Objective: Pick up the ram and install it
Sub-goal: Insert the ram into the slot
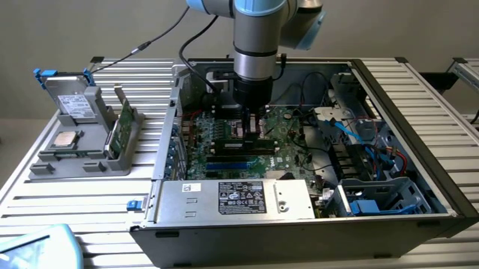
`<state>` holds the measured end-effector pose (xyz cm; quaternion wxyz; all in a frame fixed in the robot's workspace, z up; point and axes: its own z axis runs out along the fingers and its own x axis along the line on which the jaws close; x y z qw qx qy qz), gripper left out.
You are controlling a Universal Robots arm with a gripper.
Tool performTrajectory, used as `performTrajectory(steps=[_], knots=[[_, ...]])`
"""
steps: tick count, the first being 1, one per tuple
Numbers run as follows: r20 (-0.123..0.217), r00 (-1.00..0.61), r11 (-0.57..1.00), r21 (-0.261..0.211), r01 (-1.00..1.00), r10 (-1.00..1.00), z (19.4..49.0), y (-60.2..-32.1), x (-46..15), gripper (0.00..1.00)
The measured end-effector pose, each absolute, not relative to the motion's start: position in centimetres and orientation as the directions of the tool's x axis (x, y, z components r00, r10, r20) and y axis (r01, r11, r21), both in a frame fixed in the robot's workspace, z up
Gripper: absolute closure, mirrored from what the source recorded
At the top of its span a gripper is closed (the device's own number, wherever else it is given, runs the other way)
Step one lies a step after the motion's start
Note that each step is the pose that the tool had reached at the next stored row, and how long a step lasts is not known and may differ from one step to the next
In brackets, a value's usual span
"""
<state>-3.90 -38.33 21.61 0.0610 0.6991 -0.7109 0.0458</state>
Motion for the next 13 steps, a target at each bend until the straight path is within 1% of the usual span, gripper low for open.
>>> performTrajectory(steps=[13], knots=[[0.157, -0.012, 0.017, 0.031, -0.999, -0.988, 21.62, -38.33, -3.78, 0.85]])
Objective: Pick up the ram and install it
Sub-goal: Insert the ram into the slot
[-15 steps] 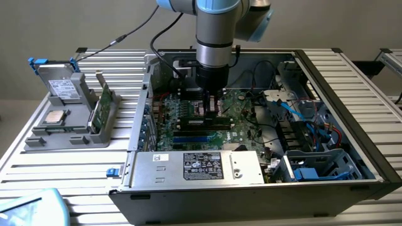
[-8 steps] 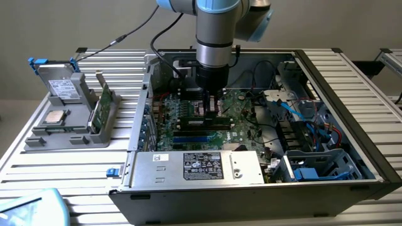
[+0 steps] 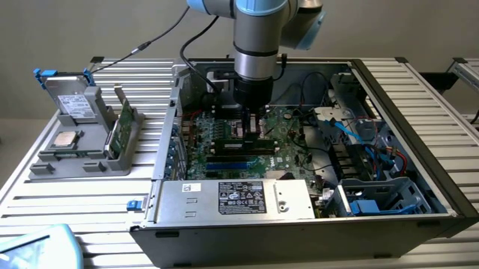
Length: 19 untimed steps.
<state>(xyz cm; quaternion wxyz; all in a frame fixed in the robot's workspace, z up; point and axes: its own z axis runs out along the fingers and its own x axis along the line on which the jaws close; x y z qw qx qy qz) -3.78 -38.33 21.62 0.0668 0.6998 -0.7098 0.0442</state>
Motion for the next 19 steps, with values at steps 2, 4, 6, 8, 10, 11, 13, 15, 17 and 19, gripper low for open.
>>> performTrajectory(steps=[2, 4, 6, 8, 10, 11, 13, 15, 17, 19], knots=[[0.157, -0.011, 0.017, 0.033, -0.999, -0.988, 21.69, -38.32, -3.70, 0.85], [0.157, -0.011, 0.016, 0.033, -0.999, -0.988, 21.73, -38.33, -3.62, 0.85], [0.157, -0.011, 0.017, 0.033, -0.999, -0.988, 21.74, -38.33, -3.62, 0.85], [0.160, -0.011, 0.017, 0.033, -0.999, -0.987, 21.75, -38.33, -3.61, 0.85], [0.164, -0.011, 0.017, 0.033, -0.999, -0.986, 21.75, -38.33, -3.61, 0.85], [0.165, -0.011, 0.017, 0.033, -0.999, -0.986, 21.75, -38.33, -3.61, 0.85], [0.168, -0.011, 0.017, 0.033, -0.999, -0.986, 21.75, -38.33, -3.61, 0.85], [0.171, -0.011, 0.017, 0.033, -0.999, -0.985, 21.75, -38.33, -3.61, 0.85], [0.172, -0.009, 0.015, 0.033, -0.999, -0.985, 21.74, -38.27, -3.62, 0.85], [0.173, 0.000, 0.006, 0.033, -0.999, -0.985, 21.74, -38.12, -3.64, 0.85]])
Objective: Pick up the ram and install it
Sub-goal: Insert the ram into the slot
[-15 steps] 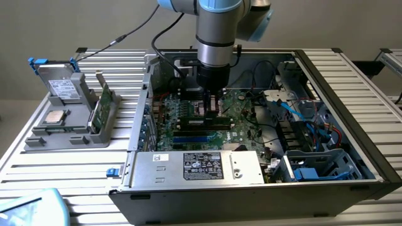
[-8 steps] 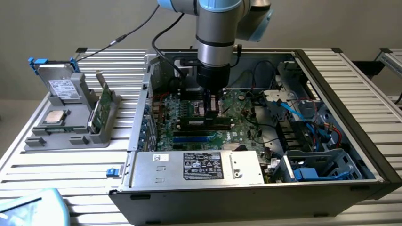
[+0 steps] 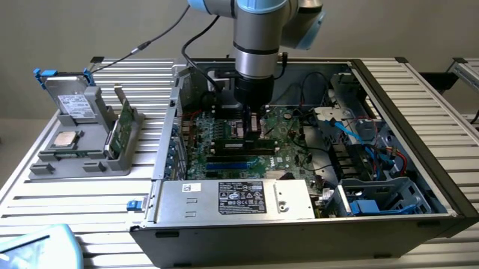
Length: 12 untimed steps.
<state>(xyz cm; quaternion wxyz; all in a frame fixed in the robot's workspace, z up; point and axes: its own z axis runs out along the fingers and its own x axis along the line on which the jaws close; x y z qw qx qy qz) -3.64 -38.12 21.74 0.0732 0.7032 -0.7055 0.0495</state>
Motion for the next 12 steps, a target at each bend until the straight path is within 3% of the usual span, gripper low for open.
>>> performTrajectory(steps=[12], knots=[[0.174, 0.037, -0.032, 0.033, -0.999, -0.984, 21.84, -37.97, -3.91, 0.85]])
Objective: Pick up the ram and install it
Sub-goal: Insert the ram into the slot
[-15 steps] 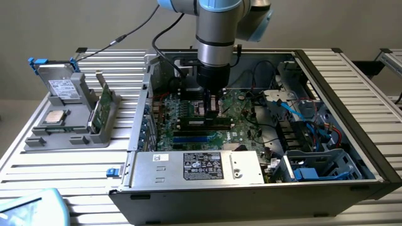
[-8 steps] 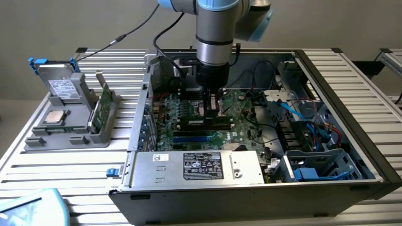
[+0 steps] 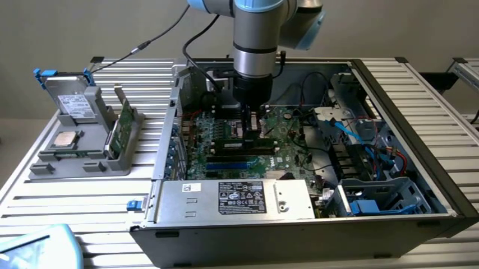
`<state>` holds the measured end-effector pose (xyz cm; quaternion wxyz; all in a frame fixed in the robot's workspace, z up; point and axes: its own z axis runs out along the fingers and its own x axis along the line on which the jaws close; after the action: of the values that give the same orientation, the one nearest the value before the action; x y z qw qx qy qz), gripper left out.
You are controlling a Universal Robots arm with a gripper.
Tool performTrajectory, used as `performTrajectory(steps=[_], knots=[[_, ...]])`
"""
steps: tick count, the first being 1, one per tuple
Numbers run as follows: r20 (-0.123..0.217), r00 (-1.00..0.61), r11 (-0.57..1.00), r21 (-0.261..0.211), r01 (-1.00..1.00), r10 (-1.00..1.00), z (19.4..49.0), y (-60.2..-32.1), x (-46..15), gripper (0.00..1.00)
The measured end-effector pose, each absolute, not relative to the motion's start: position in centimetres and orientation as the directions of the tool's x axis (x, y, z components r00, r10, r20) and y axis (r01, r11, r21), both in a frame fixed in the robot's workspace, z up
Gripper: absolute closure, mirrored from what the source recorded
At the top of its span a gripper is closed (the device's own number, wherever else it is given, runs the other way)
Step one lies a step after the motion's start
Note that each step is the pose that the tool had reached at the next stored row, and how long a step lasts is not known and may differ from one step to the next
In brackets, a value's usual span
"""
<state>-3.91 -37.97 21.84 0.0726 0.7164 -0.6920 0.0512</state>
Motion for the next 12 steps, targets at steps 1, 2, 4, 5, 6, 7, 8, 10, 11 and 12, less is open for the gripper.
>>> performTrajectory(steps=[1, 2, 4, 5, 6, 7, 8, 10, 11, 12], knots=[[0.174, 0.037, -0.032, 0.033, -0.999, -0.984, 21.84, -37.98, -3.91, 0.85], [0.174, 0.037, -0.032, 0.033, -0.999, -0.984, 21.82, -37.98, -3.91, 0.85], [0.174, 0.037, -0.032, 0.033, -0.999, -0.984, 21.71, -37.97, -3.88, 0.85], [0.174, 0.037, -0.032, 0.033, -0.999, -0.984, 21.65, -37.97, -3.87, 0.85], [0.174, 0.037, -0.032, 0.033, -0.999, -0.984, 21.63, -37.98, -3.86, 0.85], [0.174, 0.037, -0.032, 0.032, -0.999, -0.984, 21.64, -37.98, -3.86, 0.85], [0.174, 0.037, -0.032, 0.032, -0.999, -0.984, 21.63, -37.98, -3.86, 0.85], [0.172, 0.032, -0.027, 0.031, -0.999, -0.985, 21.63, -37.94, -3.85, 0.85], [0.171, 0.025, -0.020, 0.030, -0.999, -0.985, 21.63, -37.91, -3.85, 0.85], [0.171, 0.024, -0.019, 0.030, -0.999, -0.985, 21.63, -37.91, -3.85, 0.85]])
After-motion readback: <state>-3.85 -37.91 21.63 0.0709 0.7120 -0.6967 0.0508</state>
